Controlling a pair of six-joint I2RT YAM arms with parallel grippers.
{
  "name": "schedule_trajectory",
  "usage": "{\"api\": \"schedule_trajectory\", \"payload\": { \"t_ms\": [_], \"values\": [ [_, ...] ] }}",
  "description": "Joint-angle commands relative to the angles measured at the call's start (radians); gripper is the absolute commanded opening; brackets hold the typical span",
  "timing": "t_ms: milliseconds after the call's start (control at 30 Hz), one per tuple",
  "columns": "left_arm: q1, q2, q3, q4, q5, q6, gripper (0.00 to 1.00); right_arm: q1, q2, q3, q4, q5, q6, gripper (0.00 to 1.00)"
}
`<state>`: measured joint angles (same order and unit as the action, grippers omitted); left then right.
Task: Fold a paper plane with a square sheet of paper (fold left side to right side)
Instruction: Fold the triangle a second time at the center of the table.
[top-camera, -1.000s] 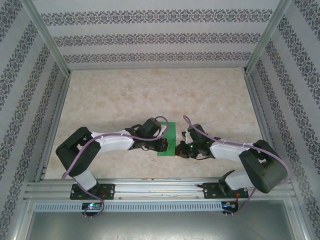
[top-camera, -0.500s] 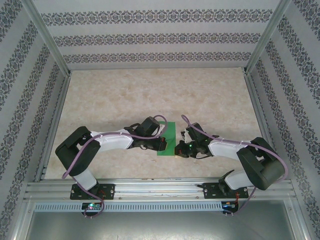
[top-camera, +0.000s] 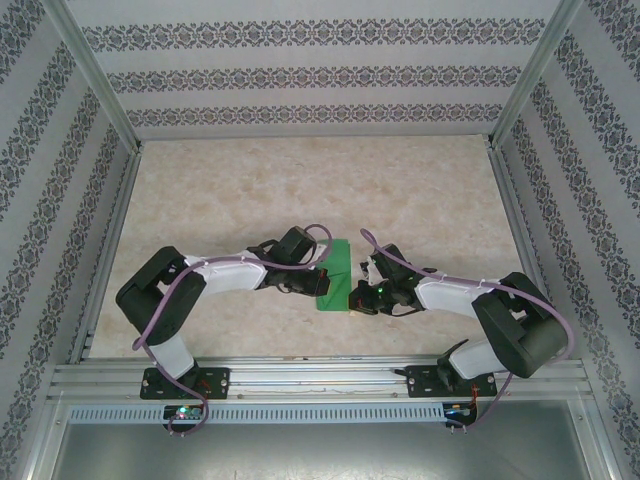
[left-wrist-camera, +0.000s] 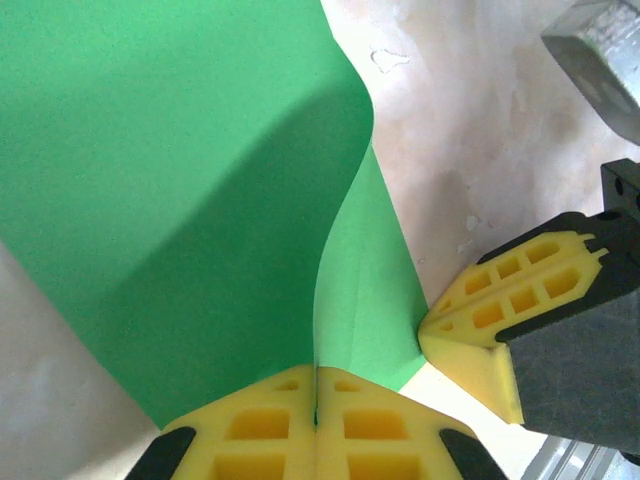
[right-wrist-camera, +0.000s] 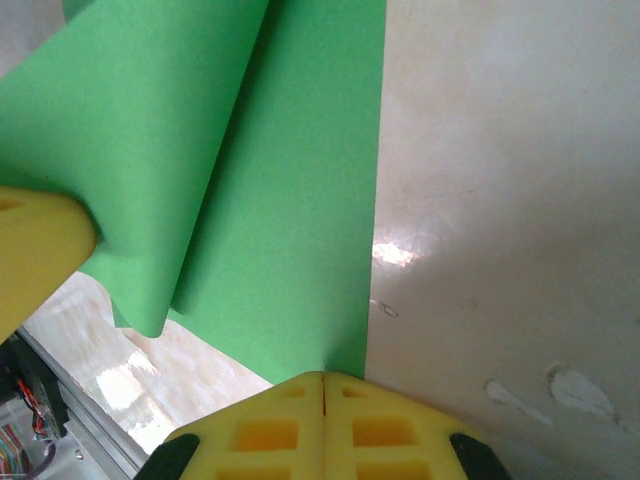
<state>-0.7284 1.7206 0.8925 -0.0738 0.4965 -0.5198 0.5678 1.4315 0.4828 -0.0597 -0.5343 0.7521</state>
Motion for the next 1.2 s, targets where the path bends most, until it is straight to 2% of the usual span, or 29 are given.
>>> {"api": "schedule_trajectory", "payload": {
  "t_ms": [0, 167, 433, 900, 1167],
  "values": [
    [0.018, 0.017, 0.025, -0.043, 0.011, 0.042, 0.00, 0.010, 0.017, 0.004, -0.071, 0.048, -0.029, 0.00],
    [0.026, 0.022, 0.044, -0.086, 0.011, 0.070, 0.00, 0.010, 0.017, 0.005, -0.070, 0.039, -0.035, 0.00],
    [0.026, 0.002, 0.026, -0.105, 0.103, 0.107, 0.00, 0.008, -0.014, 0.008, -0.064, 0.033, -0.054, 0.00],
    [0.040, 0.003, 0.028, -0.155, 0.077, 0.121, 0.01, 0.007, 0.018, 0.008, -0.069, 0.036, -0.054, 0.00],
    [0.060, 0.009, 0.022, -0.114, 0.100, 0.109, 0.01, 0.007, 0.021, 0.010, -0.068, 0.033, -0.054, 0.00]
  ]
}}
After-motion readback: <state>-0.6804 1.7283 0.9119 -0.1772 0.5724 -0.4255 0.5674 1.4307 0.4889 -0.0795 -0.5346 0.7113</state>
